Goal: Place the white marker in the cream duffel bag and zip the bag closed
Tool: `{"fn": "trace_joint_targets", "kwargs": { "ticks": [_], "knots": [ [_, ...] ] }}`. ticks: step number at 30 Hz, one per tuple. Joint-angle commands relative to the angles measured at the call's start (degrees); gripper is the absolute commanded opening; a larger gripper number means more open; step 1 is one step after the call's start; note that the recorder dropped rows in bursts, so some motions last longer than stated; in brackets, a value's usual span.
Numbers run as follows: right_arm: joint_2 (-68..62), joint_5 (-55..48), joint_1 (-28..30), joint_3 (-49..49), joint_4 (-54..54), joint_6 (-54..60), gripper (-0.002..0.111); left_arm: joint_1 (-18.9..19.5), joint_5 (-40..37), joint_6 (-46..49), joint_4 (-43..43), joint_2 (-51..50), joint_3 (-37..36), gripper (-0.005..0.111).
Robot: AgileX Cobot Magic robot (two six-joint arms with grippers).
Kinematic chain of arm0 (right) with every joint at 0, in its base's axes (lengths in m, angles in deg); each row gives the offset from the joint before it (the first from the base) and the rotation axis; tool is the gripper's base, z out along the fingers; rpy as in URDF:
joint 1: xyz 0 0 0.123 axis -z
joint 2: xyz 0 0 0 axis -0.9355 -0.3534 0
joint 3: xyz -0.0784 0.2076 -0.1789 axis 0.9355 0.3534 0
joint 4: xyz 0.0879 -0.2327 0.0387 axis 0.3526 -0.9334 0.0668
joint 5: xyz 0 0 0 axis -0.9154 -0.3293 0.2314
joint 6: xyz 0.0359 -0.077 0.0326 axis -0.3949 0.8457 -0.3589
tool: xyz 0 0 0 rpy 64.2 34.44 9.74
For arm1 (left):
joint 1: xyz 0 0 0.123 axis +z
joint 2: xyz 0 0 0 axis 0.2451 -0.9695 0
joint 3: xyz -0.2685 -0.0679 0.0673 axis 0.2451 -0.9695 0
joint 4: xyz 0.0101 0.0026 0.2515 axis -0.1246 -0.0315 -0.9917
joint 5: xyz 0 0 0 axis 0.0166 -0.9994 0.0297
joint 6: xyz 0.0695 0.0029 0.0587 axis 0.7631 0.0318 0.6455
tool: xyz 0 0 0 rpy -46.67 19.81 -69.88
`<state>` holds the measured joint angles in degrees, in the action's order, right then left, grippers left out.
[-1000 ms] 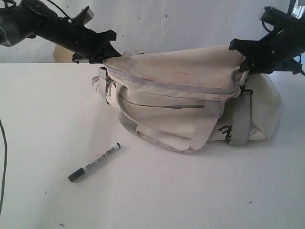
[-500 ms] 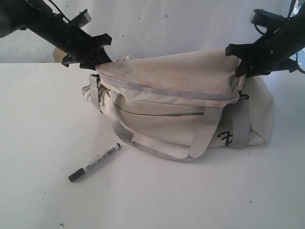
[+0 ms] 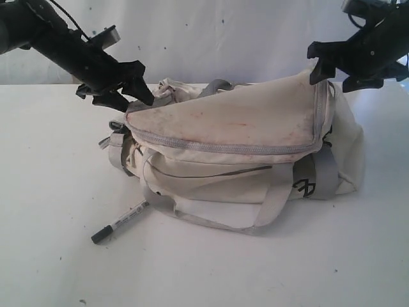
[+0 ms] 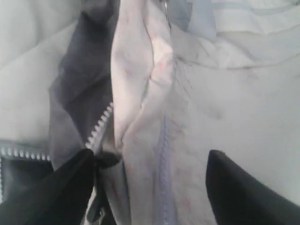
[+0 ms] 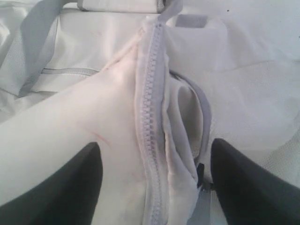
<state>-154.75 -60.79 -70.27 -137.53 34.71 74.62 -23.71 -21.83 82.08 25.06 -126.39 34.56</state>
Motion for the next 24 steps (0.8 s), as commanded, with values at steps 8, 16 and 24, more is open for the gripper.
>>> {"fn": "trace_joint_targets", "kwargs": {
  "ticks": [8, 16, 24],
  "knots": [
    [1.6, -8.3, 0.3, -0.5, 3.0, -0.1, 0.061, 0.2, 16.9, -3.0, 1.5, -0.9, 1.7, 0.071],
    [1.6, -11.2, 0.3, -0.5, 3.7, -0.1, 0.061, -0.3, 18.3, -27.4, 2.9, -6.6, 9.2, 0.059],
    [1.6, -12.3, 0.3, -0.5, 3.7, -0.1, 0.061, -0.3, 23.5, -28.3, 19.8, -12.6, 10.6, 0.043]
  ]
}}
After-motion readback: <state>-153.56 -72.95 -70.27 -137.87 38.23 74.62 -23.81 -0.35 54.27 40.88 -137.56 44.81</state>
